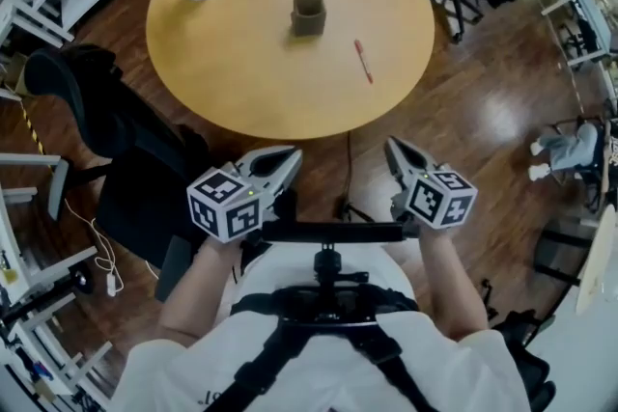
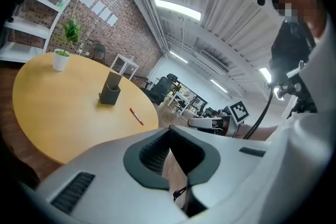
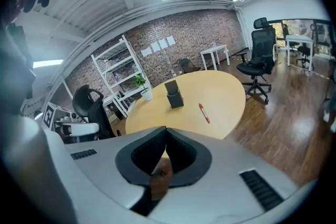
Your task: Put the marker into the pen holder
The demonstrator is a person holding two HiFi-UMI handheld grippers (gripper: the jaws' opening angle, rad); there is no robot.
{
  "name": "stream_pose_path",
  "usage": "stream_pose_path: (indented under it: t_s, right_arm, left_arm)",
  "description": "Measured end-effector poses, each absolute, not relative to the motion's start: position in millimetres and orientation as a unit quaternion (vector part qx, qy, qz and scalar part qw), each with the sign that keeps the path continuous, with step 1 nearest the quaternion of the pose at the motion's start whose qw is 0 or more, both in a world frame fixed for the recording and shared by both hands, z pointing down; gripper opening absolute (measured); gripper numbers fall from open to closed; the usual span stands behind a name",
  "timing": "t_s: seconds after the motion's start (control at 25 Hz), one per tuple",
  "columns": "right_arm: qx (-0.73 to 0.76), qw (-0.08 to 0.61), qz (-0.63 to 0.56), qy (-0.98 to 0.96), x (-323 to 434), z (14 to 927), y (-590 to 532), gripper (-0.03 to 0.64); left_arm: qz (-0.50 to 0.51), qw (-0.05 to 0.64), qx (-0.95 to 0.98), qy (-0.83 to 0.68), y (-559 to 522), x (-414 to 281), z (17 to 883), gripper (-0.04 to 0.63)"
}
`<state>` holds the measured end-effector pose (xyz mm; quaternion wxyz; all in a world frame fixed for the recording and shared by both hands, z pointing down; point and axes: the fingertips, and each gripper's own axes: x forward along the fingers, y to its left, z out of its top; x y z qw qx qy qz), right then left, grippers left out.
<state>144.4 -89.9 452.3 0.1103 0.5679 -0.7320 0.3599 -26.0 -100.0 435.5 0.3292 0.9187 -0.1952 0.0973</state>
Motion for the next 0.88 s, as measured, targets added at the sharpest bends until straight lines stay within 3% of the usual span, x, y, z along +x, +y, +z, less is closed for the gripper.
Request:
stream_pose_path:
  t_s: [0.88]
  right_arm:
    - [0.585,0.136,0.333,-0.727,125.2,433.6,-198.9,-0.005]
  left_arm:
    - [0.076,0.352,0.909,-0.210,-198.8,-74.2,438.1,-0.003]
